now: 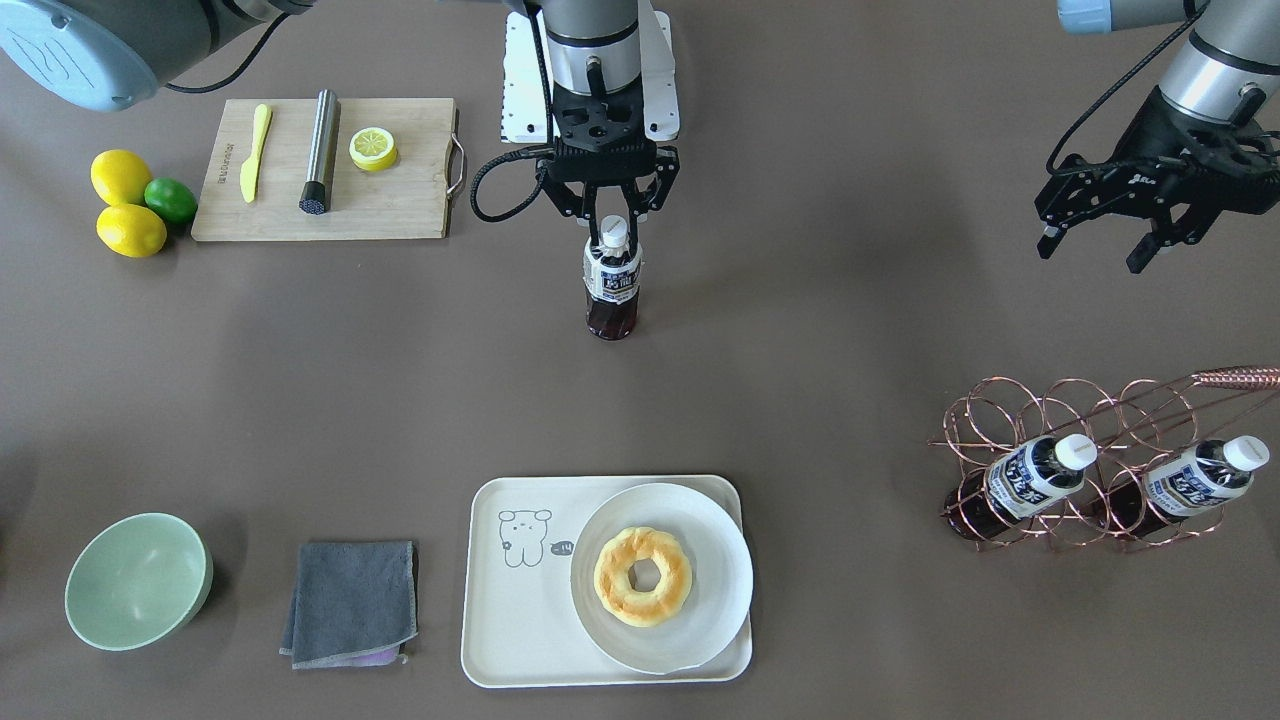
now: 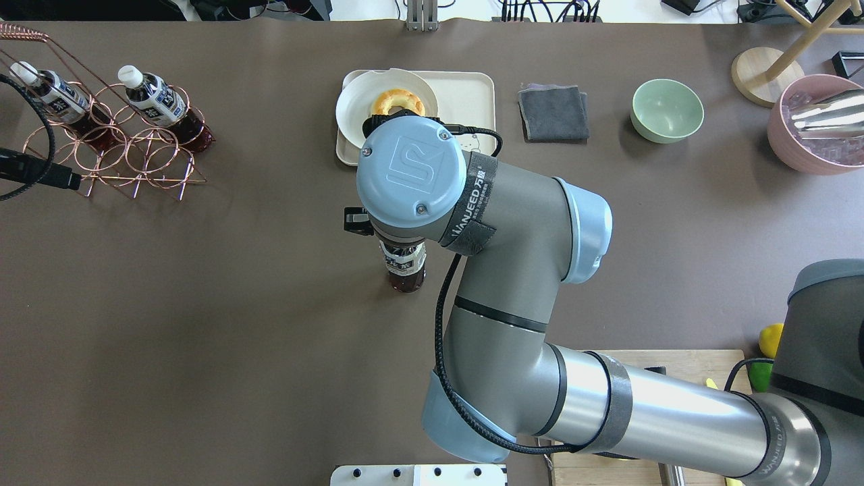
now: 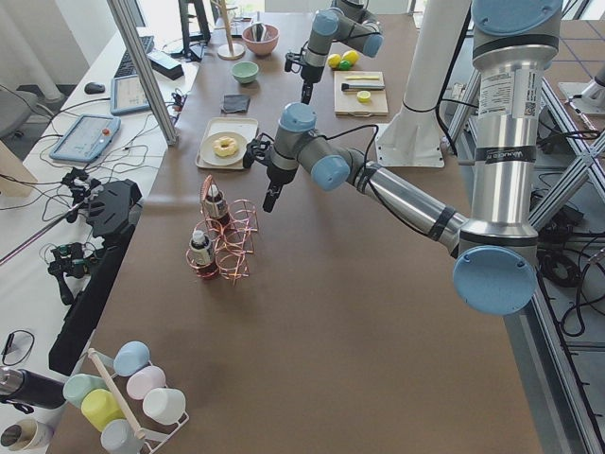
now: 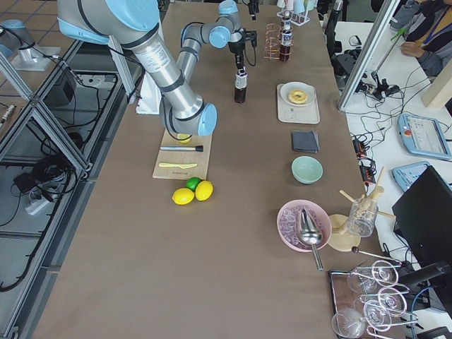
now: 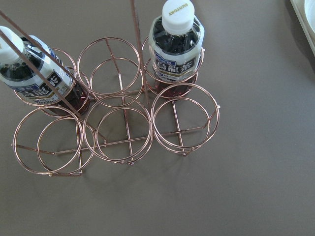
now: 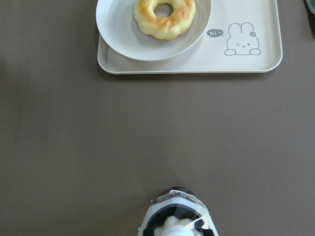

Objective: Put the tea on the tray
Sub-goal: 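Withdraw the left arm while the right gripper descends onto the bottle cap, then lift the tea bottle with the right gripper toward the tray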

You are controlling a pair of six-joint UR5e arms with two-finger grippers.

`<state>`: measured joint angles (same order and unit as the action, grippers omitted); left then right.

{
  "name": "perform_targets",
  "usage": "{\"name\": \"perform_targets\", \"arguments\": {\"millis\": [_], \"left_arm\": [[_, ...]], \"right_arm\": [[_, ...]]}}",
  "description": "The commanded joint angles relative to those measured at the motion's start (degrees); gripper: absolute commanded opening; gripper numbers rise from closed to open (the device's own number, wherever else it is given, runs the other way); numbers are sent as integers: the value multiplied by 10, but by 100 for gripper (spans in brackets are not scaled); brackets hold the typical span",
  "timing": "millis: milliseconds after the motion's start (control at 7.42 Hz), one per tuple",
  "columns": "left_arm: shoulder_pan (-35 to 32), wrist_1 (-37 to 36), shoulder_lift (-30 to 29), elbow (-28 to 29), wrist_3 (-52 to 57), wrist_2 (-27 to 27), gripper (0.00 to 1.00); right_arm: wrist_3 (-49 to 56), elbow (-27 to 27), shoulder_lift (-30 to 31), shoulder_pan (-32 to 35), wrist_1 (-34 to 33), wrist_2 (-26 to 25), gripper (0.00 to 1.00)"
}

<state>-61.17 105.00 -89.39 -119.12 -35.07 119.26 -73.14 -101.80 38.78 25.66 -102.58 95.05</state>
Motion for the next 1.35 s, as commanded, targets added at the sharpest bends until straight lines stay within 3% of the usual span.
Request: {"name": "perform_targets", "arguments": {"millis": [0,270,404,674,944,1213], "left_arm": [[0,1,-1,4,0,-1,97],[-21,16,31,-12,3,19,97],[-48,54,64,-13,3,59,97],[-94,93,108,-11,4,167,97],[-102,166,168,-6,5,171,97],[-102,193,172,5,1,171,97]], "right_arm": [[4,0,-2,0,0,-8,0],[44,3,-8,49,-4,-1,0],[65,16,-8,87,-3,14,0],[84,98,-31,150,20,30,0],[88,220,-43,211,135,105,0],[111,299,-75,231,158,114,0]]}}
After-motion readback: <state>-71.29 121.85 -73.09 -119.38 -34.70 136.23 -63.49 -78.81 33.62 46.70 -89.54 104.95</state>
